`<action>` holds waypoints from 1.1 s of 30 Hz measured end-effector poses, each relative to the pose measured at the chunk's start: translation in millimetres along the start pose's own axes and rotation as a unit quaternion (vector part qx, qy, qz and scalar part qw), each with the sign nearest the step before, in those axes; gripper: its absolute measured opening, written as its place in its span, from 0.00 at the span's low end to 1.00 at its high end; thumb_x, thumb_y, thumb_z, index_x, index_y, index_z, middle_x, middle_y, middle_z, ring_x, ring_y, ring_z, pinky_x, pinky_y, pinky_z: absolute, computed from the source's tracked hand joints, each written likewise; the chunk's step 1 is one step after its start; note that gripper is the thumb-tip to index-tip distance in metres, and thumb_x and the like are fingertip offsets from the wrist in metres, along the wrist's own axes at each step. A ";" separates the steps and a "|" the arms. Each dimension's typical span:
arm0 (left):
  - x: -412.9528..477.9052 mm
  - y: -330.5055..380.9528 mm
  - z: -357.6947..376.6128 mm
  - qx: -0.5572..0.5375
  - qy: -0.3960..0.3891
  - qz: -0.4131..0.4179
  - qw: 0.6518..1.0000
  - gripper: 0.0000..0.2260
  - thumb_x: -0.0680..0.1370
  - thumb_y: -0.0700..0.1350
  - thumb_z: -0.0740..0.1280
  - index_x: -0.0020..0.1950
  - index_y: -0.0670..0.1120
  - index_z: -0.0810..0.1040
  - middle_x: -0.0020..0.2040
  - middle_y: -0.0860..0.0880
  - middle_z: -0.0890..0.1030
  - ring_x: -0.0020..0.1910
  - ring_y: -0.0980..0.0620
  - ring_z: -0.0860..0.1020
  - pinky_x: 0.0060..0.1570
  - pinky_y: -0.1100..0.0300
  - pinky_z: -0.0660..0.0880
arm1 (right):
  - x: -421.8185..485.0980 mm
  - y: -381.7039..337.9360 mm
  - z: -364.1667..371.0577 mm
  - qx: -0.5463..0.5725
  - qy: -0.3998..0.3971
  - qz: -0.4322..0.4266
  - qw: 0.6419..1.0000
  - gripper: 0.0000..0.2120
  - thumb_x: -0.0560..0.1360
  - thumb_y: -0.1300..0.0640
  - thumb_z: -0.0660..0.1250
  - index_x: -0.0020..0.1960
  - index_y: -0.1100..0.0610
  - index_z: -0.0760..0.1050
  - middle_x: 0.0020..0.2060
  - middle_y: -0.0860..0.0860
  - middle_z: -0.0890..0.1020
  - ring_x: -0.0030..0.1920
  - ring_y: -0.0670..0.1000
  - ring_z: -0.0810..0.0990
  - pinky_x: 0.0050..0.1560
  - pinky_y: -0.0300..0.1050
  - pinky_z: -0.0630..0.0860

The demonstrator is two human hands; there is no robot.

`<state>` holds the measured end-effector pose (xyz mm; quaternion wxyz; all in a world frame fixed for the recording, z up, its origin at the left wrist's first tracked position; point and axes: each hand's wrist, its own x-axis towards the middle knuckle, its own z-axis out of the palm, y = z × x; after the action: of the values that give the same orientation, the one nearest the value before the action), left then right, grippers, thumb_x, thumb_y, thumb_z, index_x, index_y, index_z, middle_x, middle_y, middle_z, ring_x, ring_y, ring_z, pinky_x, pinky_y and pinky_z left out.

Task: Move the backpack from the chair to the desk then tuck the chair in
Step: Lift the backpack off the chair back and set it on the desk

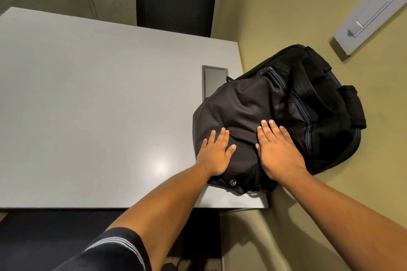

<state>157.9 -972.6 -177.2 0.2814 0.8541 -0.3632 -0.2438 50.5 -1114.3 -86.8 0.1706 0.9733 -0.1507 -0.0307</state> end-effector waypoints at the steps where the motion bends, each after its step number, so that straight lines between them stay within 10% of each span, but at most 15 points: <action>1: -1.5 -0.3 0.5 0.000 0.007 0.002 1.000 0.27 0.83 0.59 0.47 0.79 0.50 0.46 0.80 0.52 0.46 0.78 0.47 0.41 0.75 0.47 0.44 | -1.5 -0.7 -0.9 0.001 0.003 -0.002 1.000 0.25 0.78 0.54 0.51 0.70 0.65 0.67 0.71 0.60 0.69 0.74 0.60 0.63 0.72 0.58 0.60; 33: -165.6 2.1 -0.3 0.131 0.128 -0.009 0.983 0.29 0.82 0.59 0.49 0.79 0.46 0.50 0.80 0.47 0.51 0.78 0.48 0.48 0.75 0.52 0.50 | -137.9 -75.5 -18.0 0.110 0.082 -0.032 0.990 0.25 0.79 0.51 0.51 0.70 0.63 0.68 0.70 0.59 0.72 0.73 0.59 0.65 0.72 0.54 0.57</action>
<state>54.8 -848.3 -140.5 0.2096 0.9108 -0.3453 -0.0854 -57.5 -998.9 -94.5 0.0732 0.9896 -0.1077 0.0604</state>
